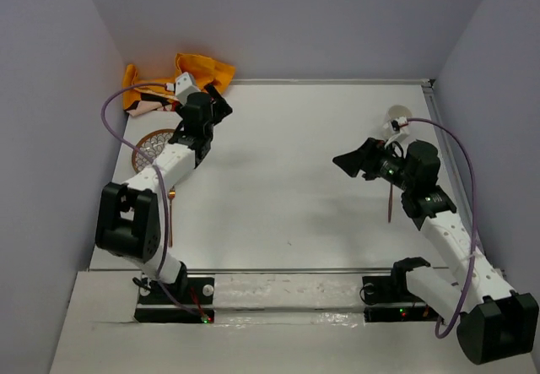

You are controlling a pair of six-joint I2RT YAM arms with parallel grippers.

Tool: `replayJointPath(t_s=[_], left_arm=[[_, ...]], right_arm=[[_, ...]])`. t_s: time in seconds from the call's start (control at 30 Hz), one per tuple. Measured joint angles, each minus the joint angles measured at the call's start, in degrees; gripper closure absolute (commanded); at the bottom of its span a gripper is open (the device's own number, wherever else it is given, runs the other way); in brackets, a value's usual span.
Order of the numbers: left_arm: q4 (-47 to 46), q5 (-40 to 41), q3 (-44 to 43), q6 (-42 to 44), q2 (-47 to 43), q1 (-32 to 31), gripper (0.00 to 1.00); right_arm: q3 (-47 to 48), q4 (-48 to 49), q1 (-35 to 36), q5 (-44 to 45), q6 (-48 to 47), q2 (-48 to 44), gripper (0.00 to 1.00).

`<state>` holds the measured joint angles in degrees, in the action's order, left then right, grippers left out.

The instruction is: Set the dinner table for one person

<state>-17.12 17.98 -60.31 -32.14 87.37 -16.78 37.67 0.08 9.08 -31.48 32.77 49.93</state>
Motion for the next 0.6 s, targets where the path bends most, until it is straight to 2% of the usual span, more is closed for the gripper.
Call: replayJointPath(t_s=[0.07,0.23,0.27,0.4,0.6], left_arm=[[0.76,1.66,-3.74,-0.79,4.11,1.01,0.37],[5.75,5.68,-16.76,-2.25,17.49,2.75,0.47],[6.84,6.34,-19.67,-2.71,20.74,3.15,0.51],[11.96,9.09,-27.82,-4.87,30.23,4.13,0.52],[20.17,12.0,-39.47,-7.91,42.36,5.7,0.48]], right_arm=[[0.02,0.63,2.91,1.68,-0.13,1.46,0.17],[0.11,2.05,7.32,3.72,-0.22,4.92,0.17],[0.11,2.12,7.74,4.13,-0.24,5.51,0.18],[0.11,2.56,7.91,5.25,-0.87,6.69,0.18],[0.68,3.58,7.91,5.6,-1.75,8.85,0.18]])
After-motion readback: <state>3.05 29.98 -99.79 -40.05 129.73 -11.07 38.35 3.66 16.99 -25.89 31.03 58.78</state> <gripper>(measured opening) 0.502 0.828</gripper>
